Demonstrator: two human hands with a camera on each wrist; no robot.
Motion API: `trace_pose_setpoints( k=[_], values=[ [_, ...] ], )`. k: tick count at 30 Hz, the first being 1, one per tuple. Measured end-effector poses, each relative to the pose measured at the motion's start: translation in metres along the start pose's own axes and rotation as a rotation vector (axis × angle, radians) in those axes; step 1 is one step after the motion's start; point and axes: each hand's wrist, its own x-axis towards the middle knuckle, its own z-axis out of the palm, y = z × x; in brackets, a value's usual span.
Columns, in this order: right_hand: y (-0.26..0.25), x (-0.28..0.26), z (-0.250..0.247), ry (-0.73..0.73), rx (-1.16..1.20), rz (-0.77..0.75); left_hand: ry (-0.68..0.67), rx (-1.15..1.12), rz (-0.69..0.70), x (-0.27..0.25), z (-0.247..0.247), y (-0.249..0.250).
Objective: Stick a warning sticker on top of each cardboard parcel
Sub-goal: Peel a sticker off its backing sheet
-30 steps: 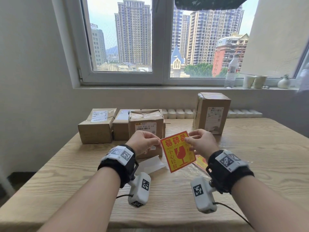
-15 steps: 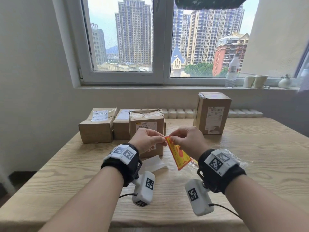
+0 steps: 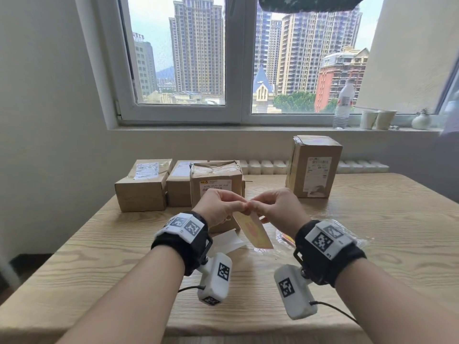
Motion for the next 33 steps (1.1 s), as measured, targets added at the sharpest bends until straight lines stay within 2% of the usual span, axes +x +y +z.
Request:
trace_pose_setpoints(
  k=[23,33],
  values=[
    [-0.0022,-0.0014,-0.0056,0.066,0.049,0.083,-0.041,-0.073,-0.007,-0.0024,0.0059,0.0093],
    [-0.0034,-0.0054,-0.0062,0.117,0.195,0.200,0.021,-0.129,-0.071,-0.0070,0.0009,0.0047]
  ],
)
